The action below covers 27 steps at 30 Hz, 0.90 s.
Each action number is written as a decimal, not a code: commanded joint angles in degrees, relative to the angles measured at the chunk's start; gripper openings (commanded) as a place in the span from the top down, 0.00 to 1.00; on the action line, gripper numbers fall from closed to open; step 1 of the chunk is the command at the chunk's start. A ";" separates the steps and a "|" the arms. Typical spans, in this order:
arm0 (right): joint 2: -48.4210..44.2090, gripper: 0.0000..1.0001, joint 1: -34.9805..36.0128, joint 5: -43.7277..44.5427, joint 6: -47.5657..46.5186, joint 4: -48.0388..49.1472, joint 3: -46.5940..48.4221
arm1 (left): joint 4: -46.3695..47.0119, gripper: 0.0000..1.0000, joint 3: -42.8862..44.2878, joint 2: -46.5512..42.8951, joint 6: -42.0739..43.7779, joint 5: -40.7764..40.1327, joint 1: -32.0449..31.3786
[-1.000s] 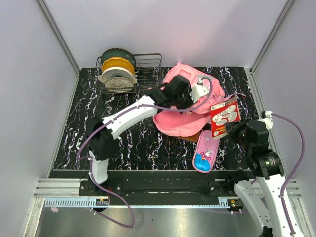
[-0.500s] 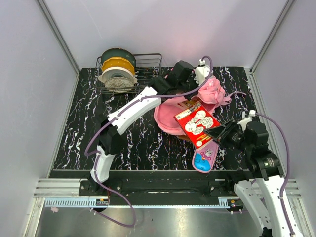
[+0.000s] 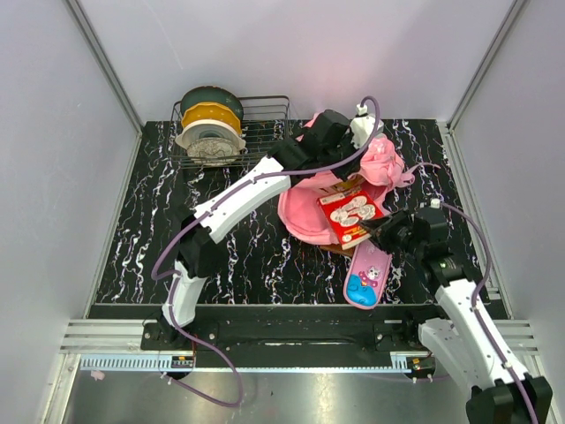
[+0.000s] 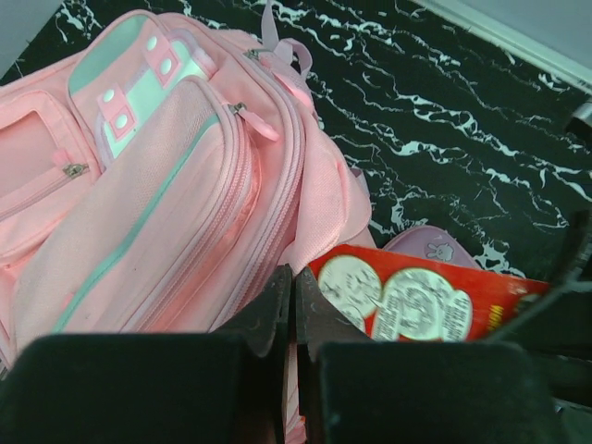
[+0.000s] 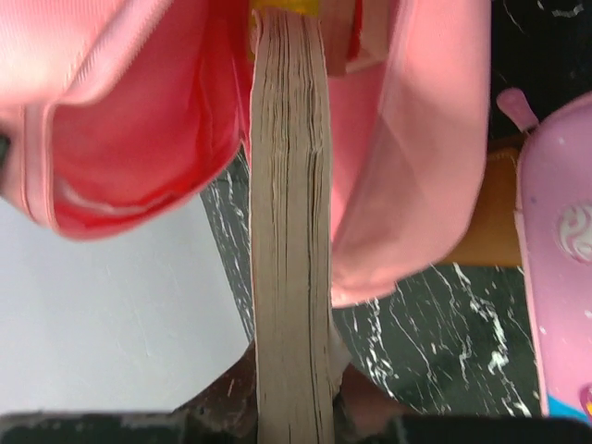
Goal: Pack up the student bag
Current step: Place the book in the student bag.
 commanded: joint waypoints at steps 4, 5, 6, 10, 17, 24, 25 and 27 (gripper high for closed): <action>9.14 1.00 0.14 12.67 6.87 30.91 -2.22 | 8.47 1.00 6.59 -2.30 -5.86 4.01 -1.53; 11.07 1.00 0.22 14.77 7.49 32.08 -2.39 | 8.56 1.00 6.76 -2.30 -6.12 4.27 -1.53; 15.18 1.00 0.49 15.84 9.58 33.48 -2.92 | 8.56 1.00 6.76 -2.30 -6.30 4.71 -1.62; 24.96 1.00 2.85 23.03 12.14 43.43 -1.88 | 8.12 1.00 6.68 -3.09 -7.00 6.29 -1.88; 41.40 1.00 12.53 46.24 11.98 51.94 6.90 | 8.57 1.00 5.18 -5.20 -8.15 8.49 -1.97; 50.63 0.54 14.63 54.95 16.03 52.57 11.31 | 8.38 1.00 2.81 -6.17 -7.97 8.58 -2.06; 51.25 0.47 14.99 55.83 15.58 51.87 12.18 | 8.47 1.00 2.90 -6.17 -8.06 8.58 -1.97; 52.75 0.41 15.34 55.40 16.71 50.37 13.51 | 8.65 1.00 3.07 -5.91 -8.06 8.50 -2.06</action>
